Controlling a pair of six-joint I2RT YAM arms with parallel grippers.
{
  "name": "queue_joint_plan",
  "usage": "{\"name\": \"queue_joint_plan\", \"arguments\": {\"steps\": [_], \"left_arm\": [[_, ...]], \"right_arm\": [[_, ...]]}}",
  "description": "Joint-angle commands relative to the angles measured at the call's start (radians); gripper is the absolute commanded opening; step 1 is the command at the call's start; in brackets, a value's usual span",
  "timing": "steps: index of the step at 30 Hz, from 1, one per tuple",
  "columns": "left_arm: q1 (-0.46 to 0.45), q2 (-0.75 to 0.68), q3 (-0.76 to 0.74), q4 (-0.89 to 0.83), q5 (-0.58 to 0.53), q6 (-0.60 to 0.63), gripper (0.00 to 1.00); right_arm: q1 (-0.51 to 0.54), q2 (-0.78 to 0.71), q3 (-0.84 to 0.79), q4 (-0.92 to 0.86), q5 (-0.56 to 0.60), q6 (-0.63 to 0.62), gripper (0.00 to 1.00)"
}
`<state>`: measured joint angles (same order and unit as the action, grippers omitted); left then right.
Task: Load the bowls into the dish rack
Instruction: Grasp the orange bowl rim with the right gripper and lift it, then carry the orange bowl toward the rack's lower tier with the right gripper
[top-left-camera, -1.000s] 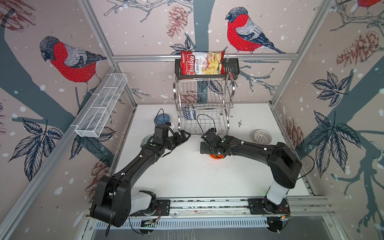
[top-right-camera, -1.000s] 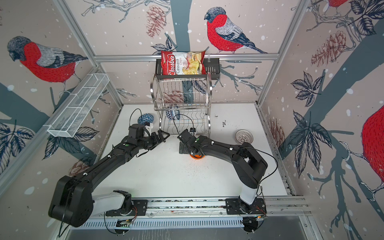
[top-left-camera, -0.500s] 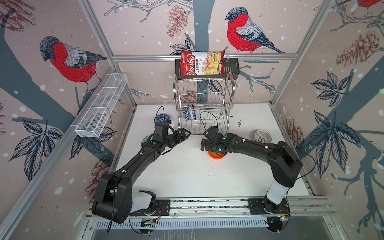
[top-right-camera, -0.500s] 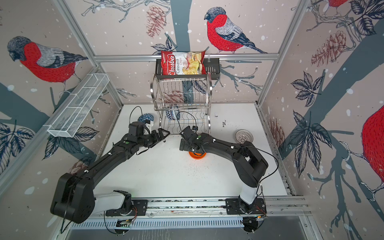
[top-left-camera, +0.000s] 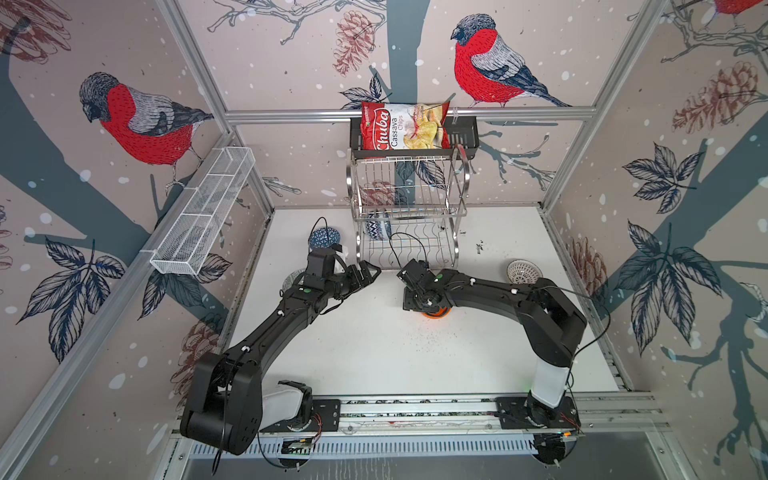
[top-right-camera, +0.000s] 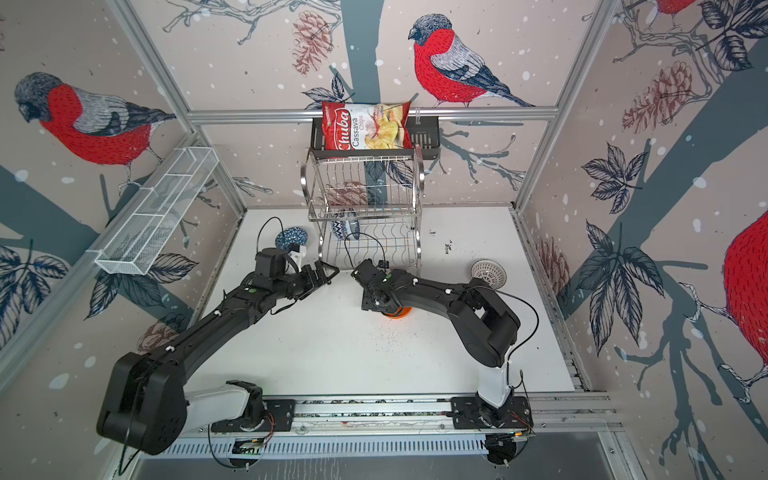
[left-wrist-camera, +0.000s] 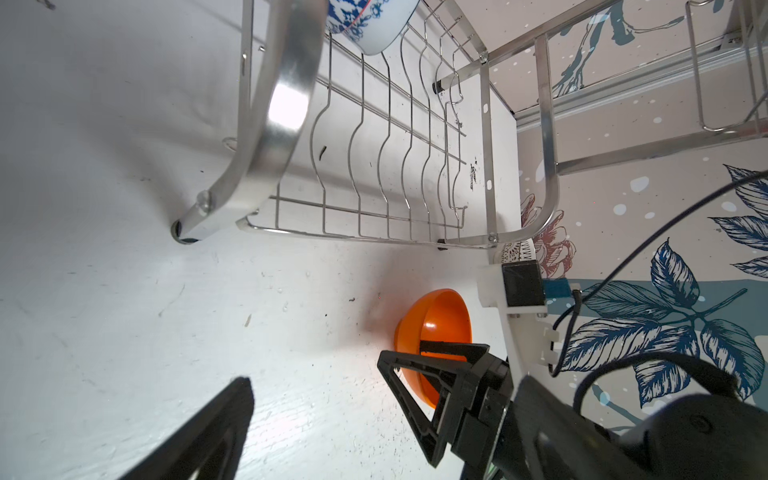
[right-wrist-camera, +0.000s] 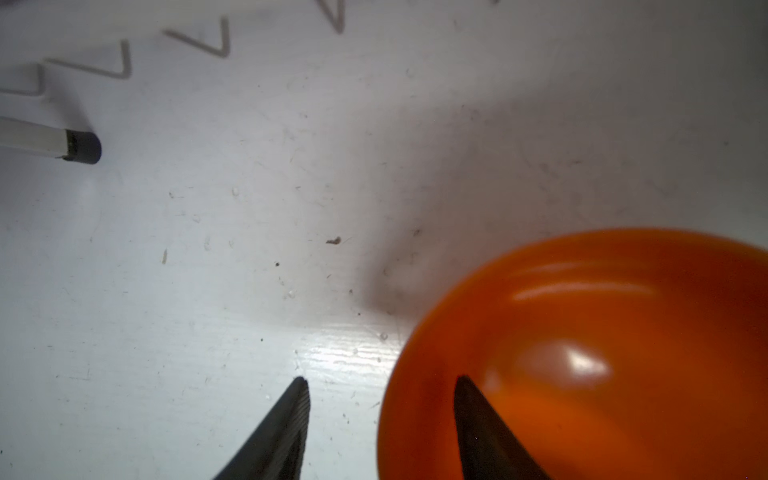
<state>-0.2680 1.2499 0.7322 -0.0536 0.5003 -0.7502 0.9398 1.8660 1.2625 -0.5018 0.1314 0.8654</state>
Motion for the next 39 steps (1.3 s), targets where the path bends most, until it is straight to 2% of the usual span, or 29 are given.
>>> {"name": "queue_joint_plan", "arguments": {"steps": [1,8,14,30,39], "left_arm": [[0.002,-0.015,-0.012,0.052,0.018,-0.006,0.98],[0.002,-0.026,-0.051,0.081,0.036,-0.015,0.98],[0.002,-0.038,-0.052,0.076,0.036,-0.009,0.98],[0.004,-0.04,-0.01,0.039,0.032,0.014,0.98],[0.01,-0.023,0.024,0.028,0.037,0.021,0.98]], "right_arm": [[0.012,0.017,0.014,-0.058,0.031,-0.002,0.5],[0.02,0.045,0.035,-0.113,0.057,0.009,0.19],[0.037,0.037,0.057,-0.135,0.09,0.005,0.03],[0.035,-0.179,0.024,0.195,-0.077,-0.098,0.0],[-0.011,-0.307,-0.148,0.535,-0.142,-0.176,0.0]]}}
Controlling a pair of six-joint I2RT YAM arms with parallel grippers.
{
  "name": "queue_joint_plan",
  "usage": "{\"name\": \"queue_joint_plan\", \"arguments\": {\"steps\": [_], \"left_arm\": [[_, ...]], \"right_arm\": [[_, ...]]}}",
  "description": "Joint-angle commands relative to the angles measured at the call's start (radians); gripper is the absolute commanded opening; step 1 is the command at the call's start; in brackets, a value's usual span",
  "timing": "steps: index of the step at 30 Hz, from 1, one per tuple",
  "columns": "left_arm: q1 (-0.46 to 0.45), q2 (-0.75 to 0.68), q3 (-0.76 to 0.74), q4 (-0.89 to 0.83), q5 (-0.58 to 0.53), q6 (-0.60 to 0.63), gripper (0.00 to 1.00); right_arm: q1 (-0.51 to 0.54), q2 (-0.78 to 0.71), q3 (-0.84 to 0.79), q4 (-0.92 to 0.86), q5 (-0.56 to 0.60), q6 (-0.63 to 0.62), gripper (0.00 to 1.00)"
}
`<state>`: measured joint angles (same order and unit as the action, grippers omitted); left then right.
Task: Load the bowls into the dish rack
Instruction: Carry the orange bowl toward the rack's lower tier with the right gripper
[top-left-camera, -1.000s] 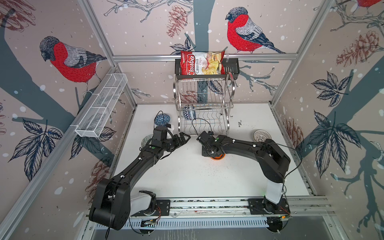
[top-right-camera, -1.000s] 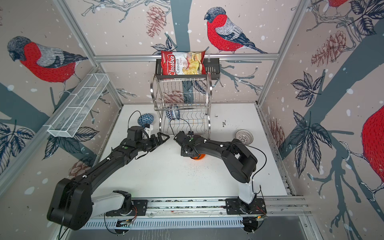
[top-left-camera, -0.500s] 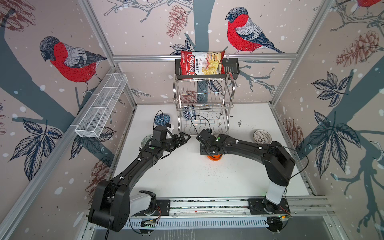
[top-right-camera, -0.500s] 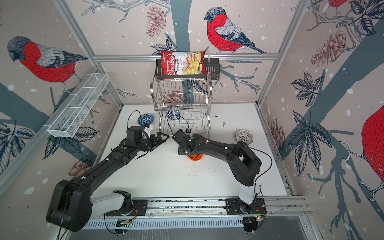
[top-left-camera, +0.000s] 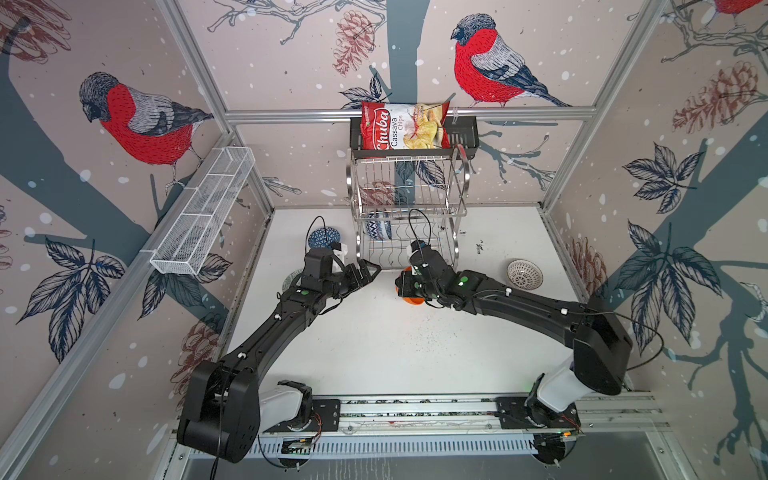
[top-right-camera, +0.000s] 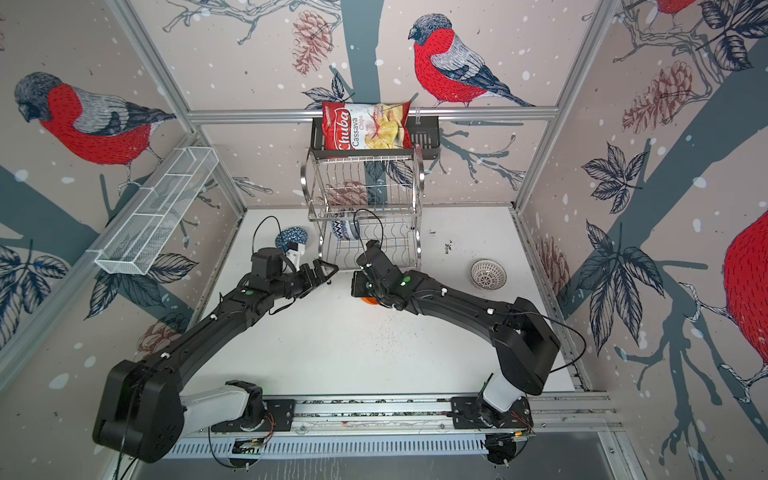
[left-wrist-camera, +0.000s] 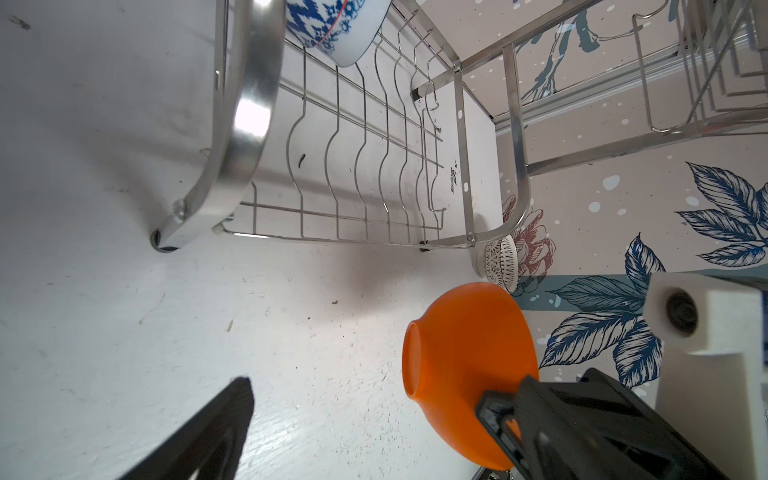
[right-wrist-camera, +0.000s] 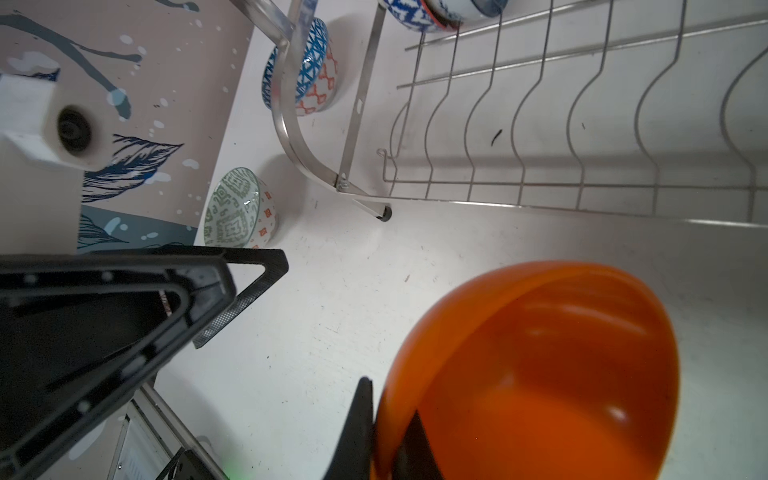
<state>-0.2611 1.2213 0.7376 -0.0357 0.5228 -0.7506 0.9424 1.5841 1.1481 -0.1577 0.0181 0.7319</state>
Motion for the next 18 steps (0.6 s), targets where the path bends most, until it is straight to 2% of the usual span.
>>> {"name": "queue_joint_plan", "arguments": {"steps": [1,13,18], "left_arm": [[0.004,0.008,0.023,0.008,0.014,0.024,0.98],[0.022,0.058,0.08,-0.023,0.043,0.065,0.98],[0.022,0.068,0.066,0.083,0.077,0.041,0.98]], "right_arm": [[-0.022,-0.034,-0.054,0.227,-0.028,-0.046,0.0],[-0.178,0.003,-0.102,0.472,-0.16,-0.05,0.0],[-0.235,0.058,-0.106,0.578,-0.252,-0.032,0.0]]}}
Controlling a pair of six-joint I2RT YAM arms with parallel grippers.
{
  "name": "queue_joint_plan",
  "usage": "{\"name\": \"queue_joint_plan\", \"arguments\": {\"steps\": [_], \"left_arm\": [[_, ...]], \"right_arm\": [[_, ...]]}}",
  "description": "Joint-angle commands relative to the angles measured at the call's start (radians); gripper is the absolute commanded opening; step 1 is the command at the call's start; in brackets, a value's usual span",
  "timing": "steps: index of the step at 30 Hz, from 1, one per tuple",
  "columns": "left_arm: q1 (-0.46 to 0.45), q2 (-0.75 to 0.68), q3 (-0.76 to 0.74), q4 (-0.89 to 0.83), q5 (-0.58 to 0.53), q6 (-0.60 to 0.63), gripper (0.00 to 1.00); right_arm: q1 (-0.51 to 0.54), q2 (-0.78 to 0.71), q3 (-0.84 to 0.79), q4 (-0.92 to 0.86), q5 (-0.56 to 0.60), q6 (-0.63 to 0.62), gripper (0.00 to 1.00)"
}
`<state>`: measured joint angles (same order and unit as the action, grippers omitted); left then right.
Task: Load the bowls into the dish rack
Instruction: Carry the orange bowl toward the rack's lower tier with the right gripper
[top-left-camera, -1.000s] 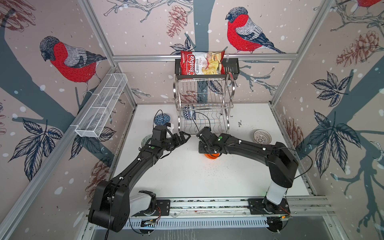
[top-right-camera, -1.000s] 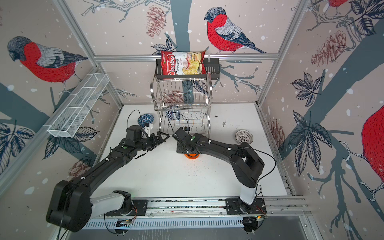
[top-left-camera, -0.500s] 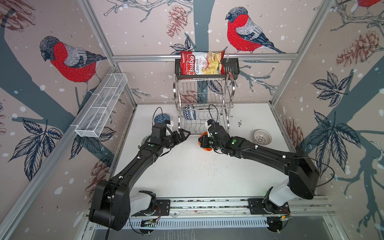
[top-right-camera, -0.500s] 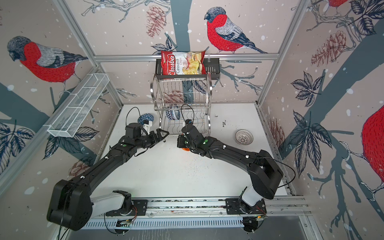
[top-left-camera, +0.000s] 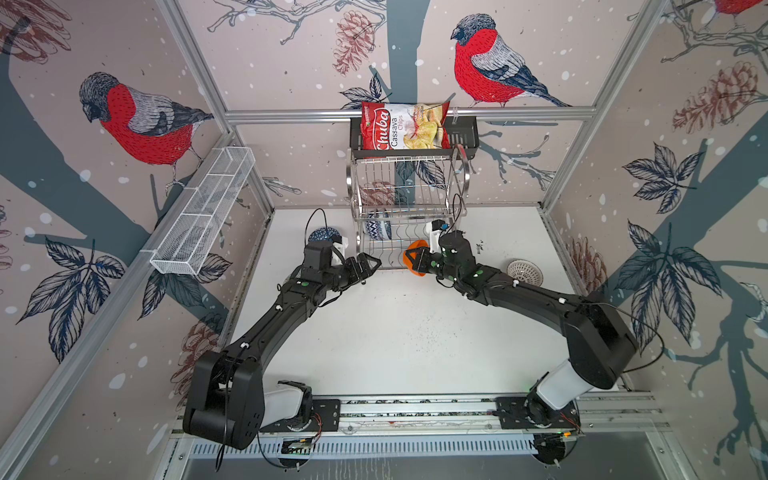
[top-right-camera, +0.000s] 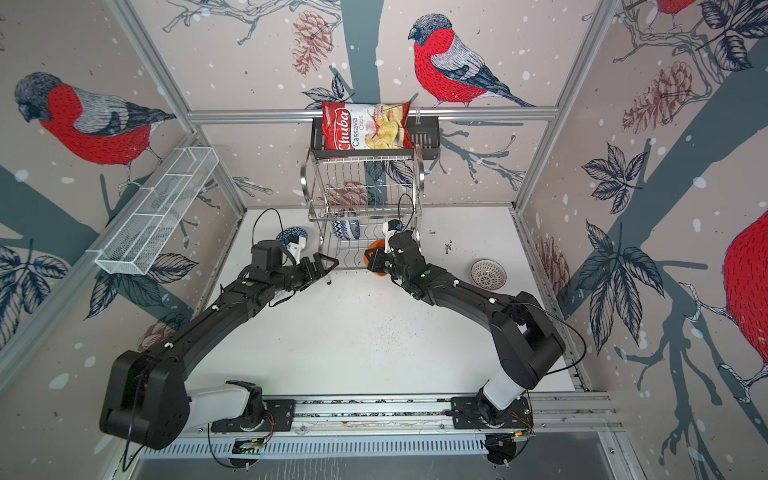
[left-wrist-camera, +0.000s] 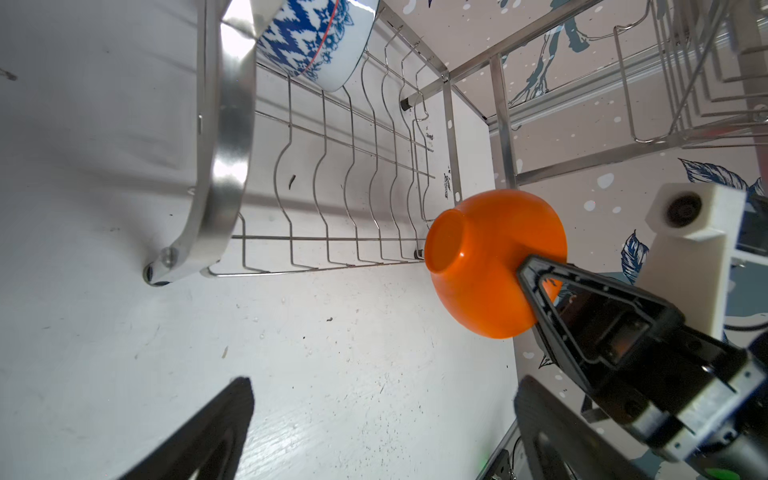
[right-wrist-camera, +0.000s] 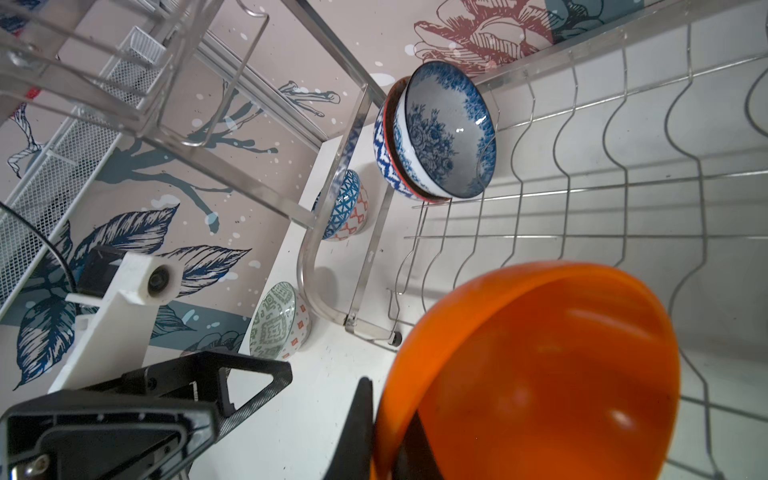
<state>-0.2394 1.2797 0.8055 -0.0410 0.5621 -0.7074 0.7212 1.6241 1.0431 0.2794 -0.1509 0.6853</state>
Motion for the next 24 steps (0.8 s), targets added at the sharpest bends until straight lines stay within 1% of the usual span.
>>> {"name": "queue_joint_plan", "arguments": {"steps": [1,6,11,15,18,24], "left_arm": [[0.002,0.021,0.002,0.107,0.046,-0.017,0.98],[0.006,0.058,0.02,0.176,0.066,-0.084,0.98],[0.006,0.104,0.07,0.146,0.068,-0.05,0.98],[0.006,0.119,0.054,0.2,0.064,-0.09,0.98],[0.006,0.135,0.057,0.204,0.065,-0.098,0.98],[0.006,0.147,0.083,0.166,0.061,-0.063,0.98]], "right_arm": [[-0.023,0.03,-0.003,0.161,-0.097,0.024,0.0],[-0.058,0.089,0.001,0.266,-0.169,0.061,0.0],[-0.078,0.143,0.003,0.375,-0.211,0.095,0.0],[-0.097,0.201,0.03,0.434,-0.263,0.127,0.0],[-0.11,0.239,0.052,0.472,-0.29,0.152,0.0],[-0.135,0.327,0.107,0.572,-0.327,0.237,0.0]]}}
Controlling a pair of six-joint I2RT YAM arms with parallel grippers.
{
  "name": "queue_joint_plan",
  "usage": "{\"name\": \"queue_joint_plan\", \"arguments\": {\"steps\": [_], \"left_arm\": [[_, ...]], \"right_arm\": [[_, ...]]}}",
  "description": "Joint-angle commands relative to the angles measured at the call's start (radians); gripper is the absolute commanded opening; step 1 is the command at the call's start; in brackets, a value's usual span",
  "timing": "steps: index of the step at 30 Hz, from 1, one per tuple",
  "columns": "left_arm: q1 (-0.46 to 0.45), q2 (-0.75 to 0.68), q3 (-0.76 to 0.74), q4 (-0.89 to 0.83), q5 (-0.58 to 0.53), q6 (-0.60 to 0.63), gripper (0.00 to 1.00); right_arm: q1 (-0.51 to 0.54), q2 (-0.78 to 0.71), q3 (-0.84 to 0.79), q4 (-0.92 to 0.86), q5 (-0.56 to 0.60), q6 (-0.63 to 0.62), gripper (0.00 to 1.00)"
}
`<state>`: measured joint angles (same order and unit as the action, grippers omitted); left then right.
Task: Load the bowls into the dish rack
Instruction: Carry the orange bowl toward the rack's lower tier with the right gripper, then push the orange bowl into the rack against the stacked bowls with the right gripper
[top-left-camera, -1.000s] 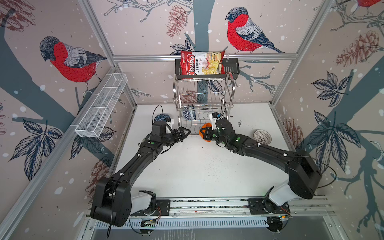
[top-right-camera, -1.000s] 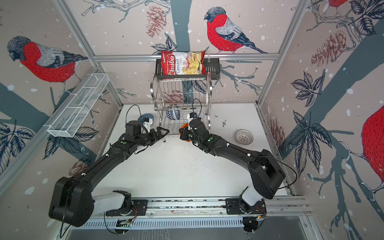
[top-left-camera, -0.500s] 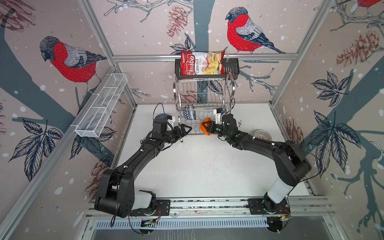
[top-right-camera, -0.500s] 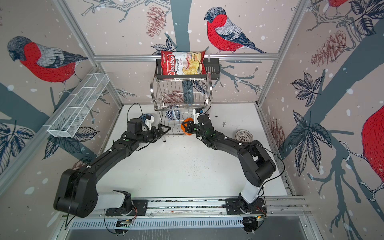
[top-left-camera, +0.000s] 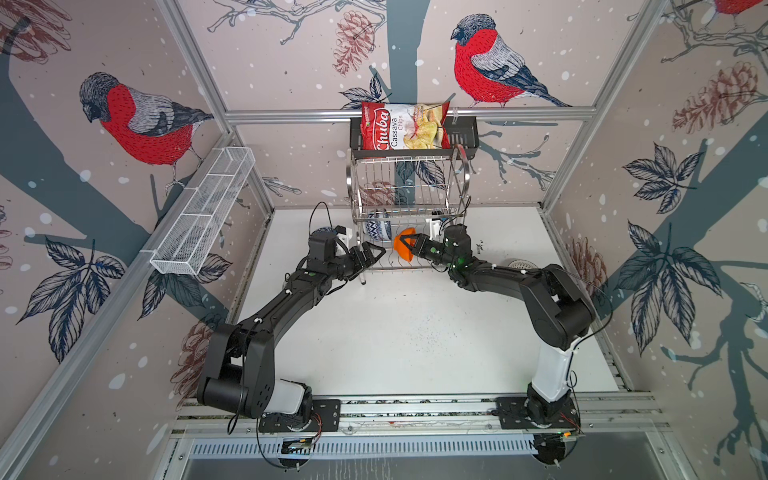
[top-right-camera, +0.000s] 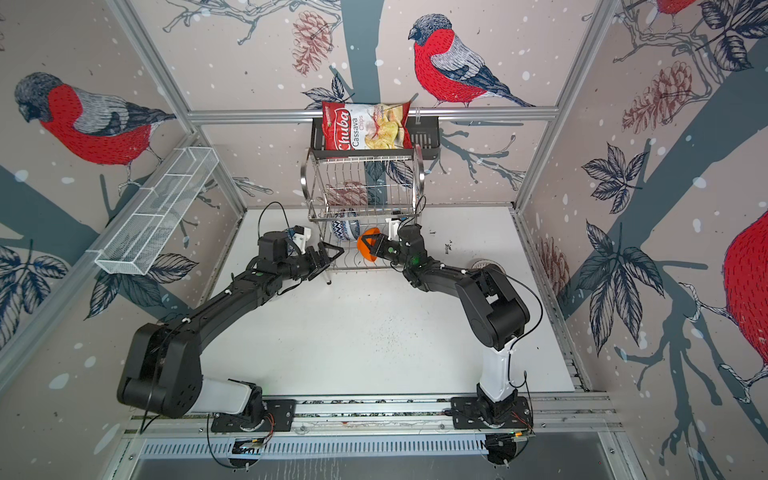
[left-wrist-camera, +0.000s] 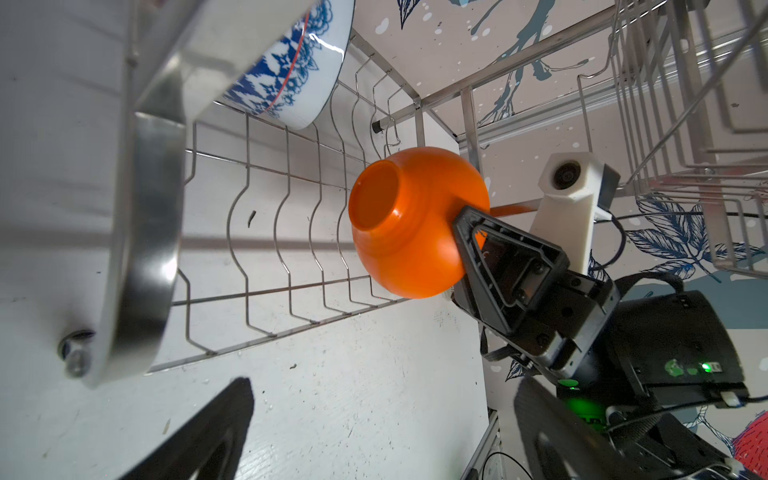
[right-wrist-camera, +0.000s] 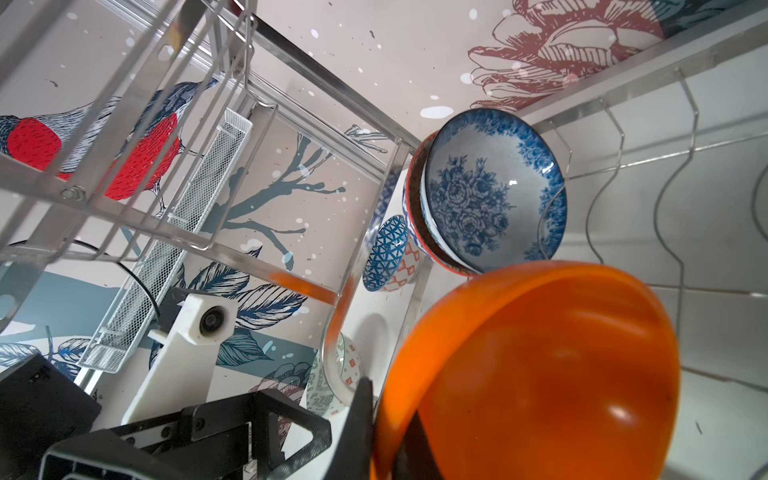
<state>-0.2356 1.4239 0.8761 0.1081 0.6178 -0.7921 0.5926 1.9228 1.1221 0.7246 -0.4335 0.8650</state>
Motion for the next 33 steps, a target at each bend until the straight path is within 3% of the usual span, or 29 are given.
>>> {"name": "queue_joint_plan", "arguments": {"steps": [1,10,22,33], "left_arm": [[0.002,0.004,0.013,0.017,0.004,0.02,0.98],[0.007,0.02,0.041,-0.005,0.013,0.029,0.98],[0.047,0.029,0.067,-0.052,0.042,0.059,0.98],[0.051,0.051,0.087,-0.059,0.052,0.067,0.98]], "right_arm": [[-0.008,0.046,0.041,0.139,-0.049,0.076,0.0],[-0.013,0.157,0.126,0.213,-0.045,0.164,0.0],[-0.037,0.253,0.24,0.185,-0.044,0.158,0.0],[-0.039,0.259,0.244,0.247,-0.041,0.174,0.0]]}}
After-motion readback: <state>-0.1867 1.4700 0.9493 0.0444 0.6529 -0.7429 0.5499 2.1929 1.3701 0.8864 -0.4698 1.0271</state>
